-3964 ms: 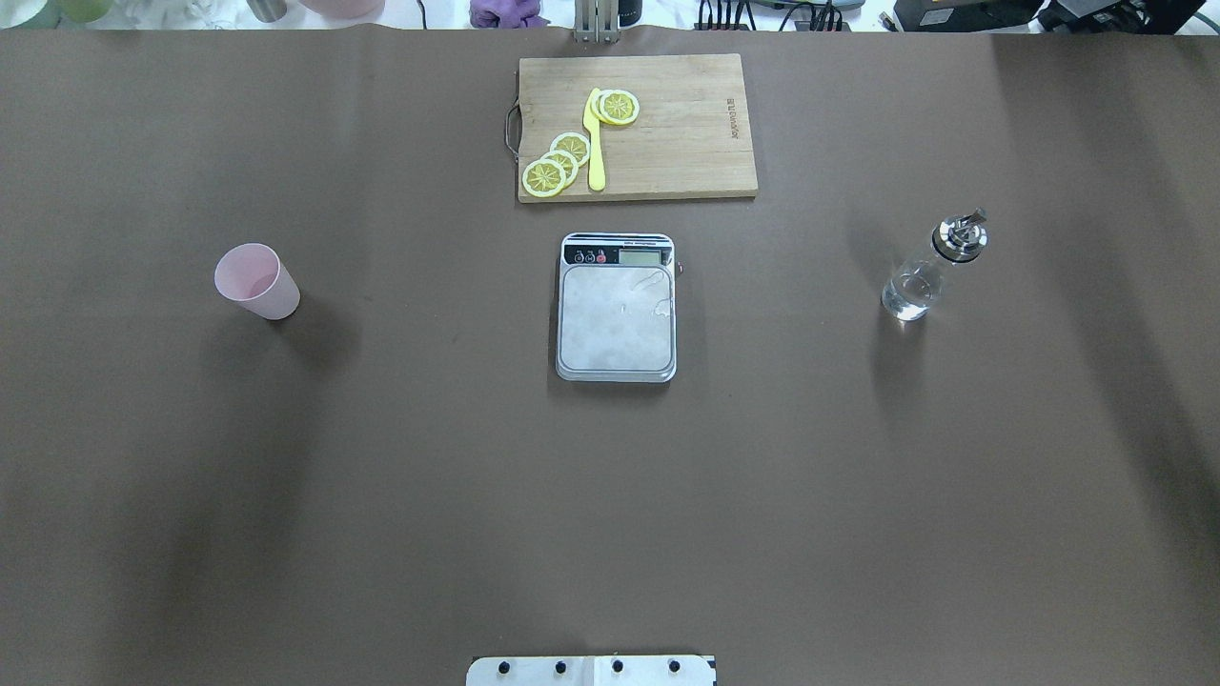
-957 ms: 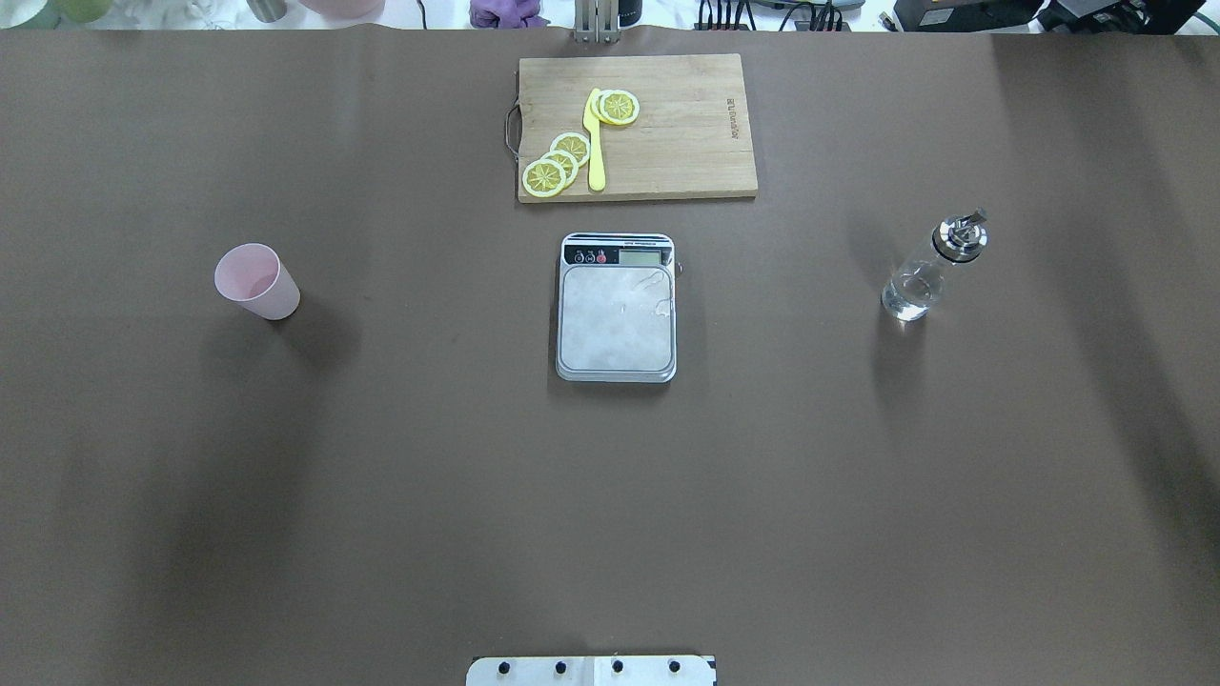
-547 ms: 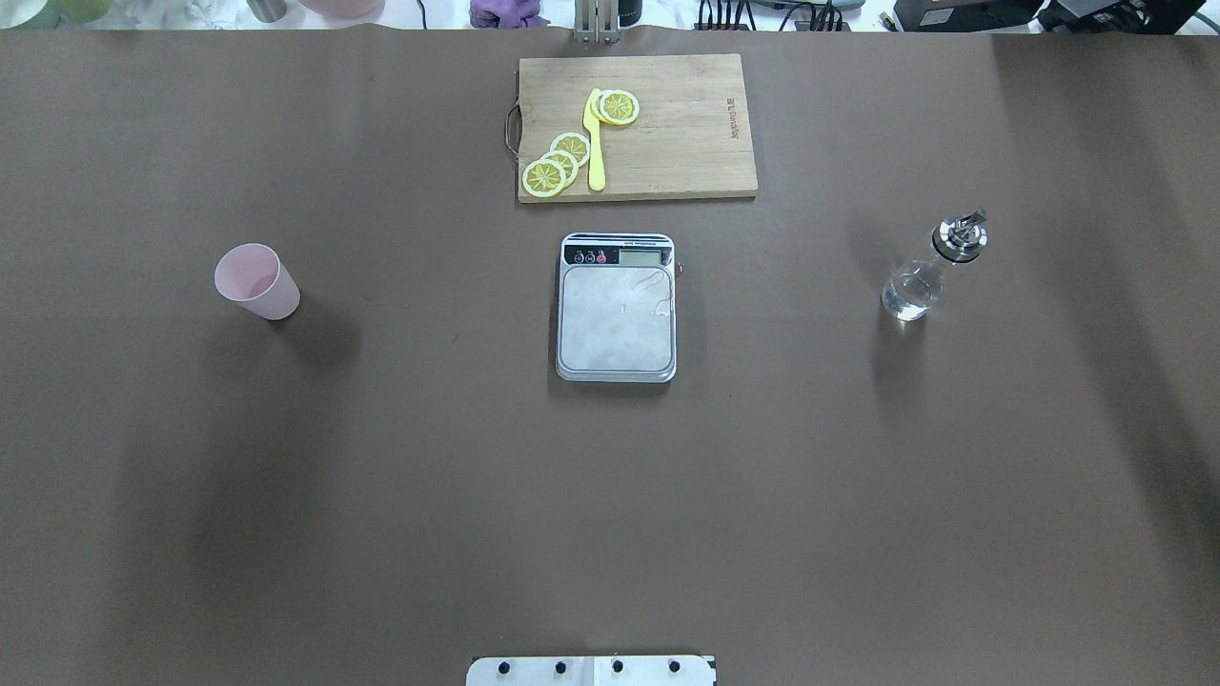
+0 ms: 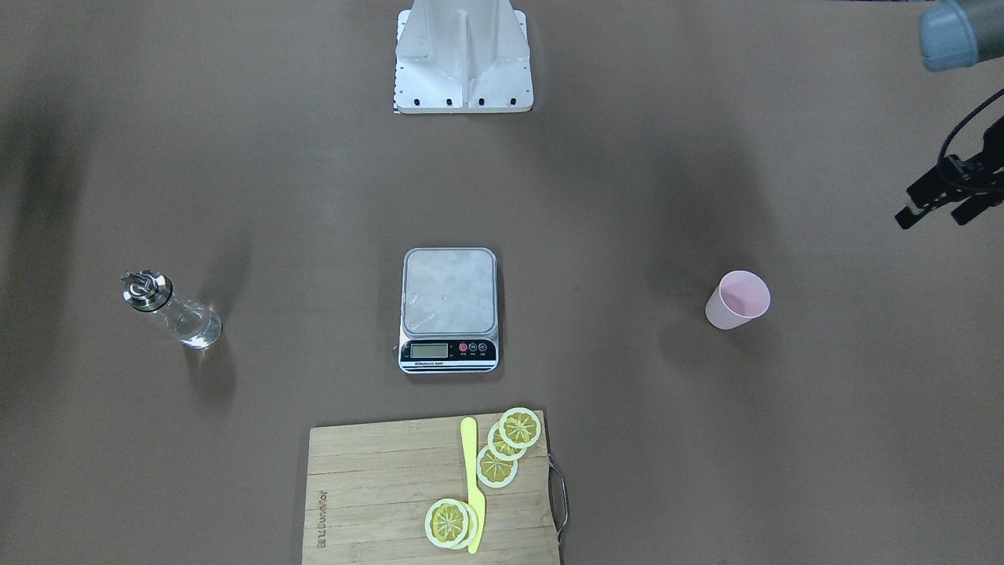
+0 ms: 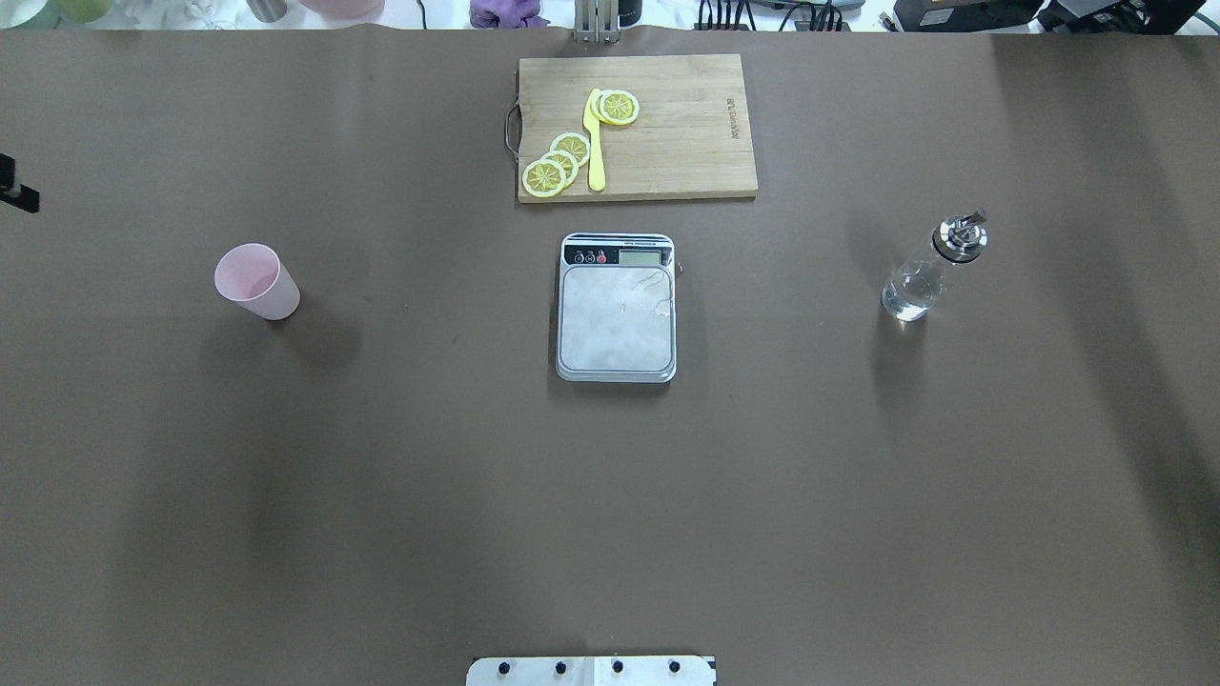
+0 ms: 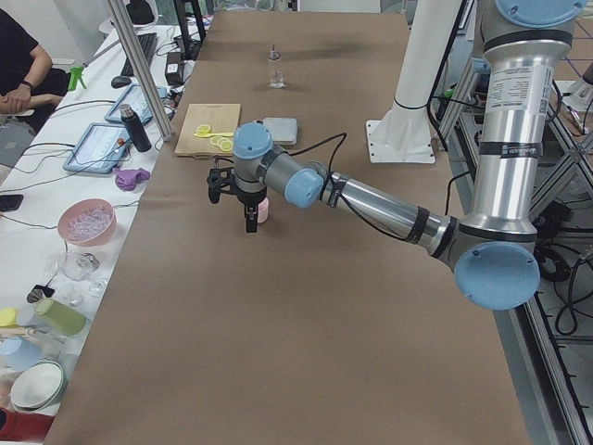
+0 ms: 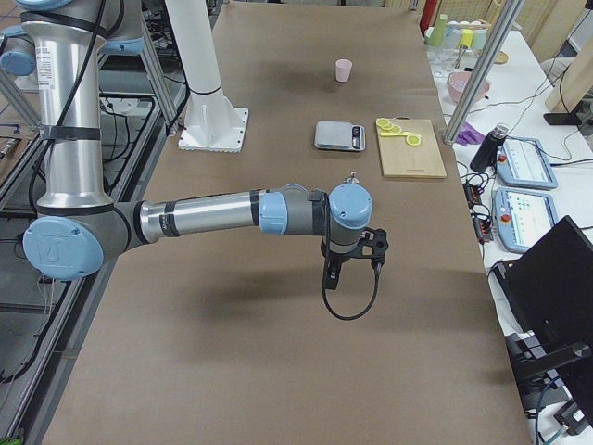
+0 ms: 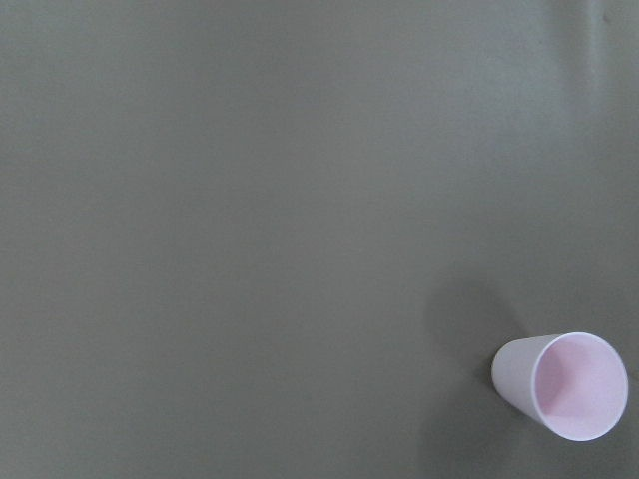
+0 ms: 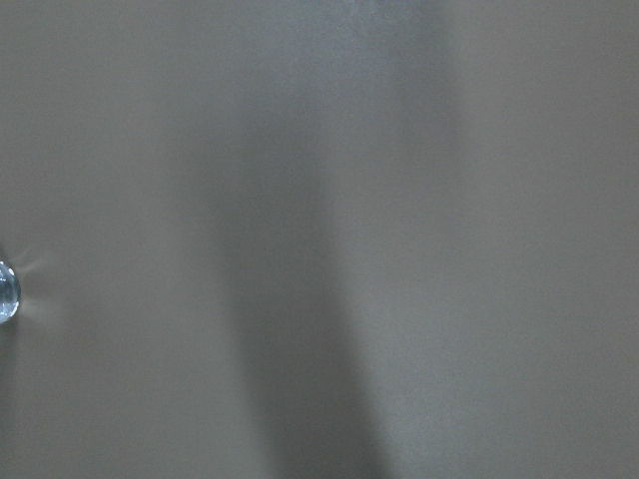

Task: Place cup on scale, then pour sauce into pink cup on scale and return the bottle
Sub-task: 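Reach the left gripper down to the pink cup and grasp it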

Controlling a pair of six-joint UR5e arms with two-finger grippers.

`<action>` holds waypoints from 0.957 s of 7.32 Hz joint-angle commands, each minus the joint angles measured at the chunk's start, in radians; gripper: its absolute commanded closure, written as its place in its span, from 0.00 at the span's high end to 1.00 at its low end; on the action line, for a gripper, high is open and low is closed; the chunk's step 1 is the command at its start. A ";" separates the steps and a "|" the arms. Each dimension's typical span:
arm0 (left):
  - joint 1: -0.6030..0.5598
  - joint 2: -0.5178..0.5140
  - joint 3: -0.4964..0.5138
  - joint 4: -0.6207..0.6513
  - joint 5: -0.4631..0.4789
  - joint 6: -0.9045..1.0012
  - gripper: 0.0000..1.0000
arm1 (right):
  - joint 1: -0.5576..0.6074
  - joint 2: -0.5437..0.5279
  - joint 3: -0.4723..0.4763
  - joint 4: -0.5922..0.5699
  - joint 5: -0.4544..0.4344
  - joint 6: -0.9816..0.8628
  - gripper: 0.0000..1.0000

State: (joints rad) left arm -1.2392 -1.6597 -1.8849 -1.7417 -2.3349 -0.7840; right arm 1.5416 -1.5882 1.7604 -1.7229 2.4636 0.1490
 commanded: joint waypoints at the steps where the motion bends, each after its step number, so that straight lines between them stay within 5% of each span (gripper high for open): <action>1: 0.166 -0.098 0.080 -0.047 0.113 -0.176 0.97 | 0.000 0.000 0.001 0.000 -0.002 0.001 1.00; 3: 0.185 -0.132 0.200 -0.174 0.115 -0.228 0.97 | -0.001 0.001 0.001 -0.003 0.000 0.001 1.00; 7: 0.291 -0.170 0.279 -0.200 0.174 -0.245 0.97 | -0.002 0.001 0.001 -0.007 0.000 0.001 1.00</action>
State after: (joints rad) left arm -0.9703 -1.8213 -1.6279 -1.9303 -2.1712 -1.0284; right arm 1.5401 -1.5877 1.7602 -1.7280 2.4636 0.1503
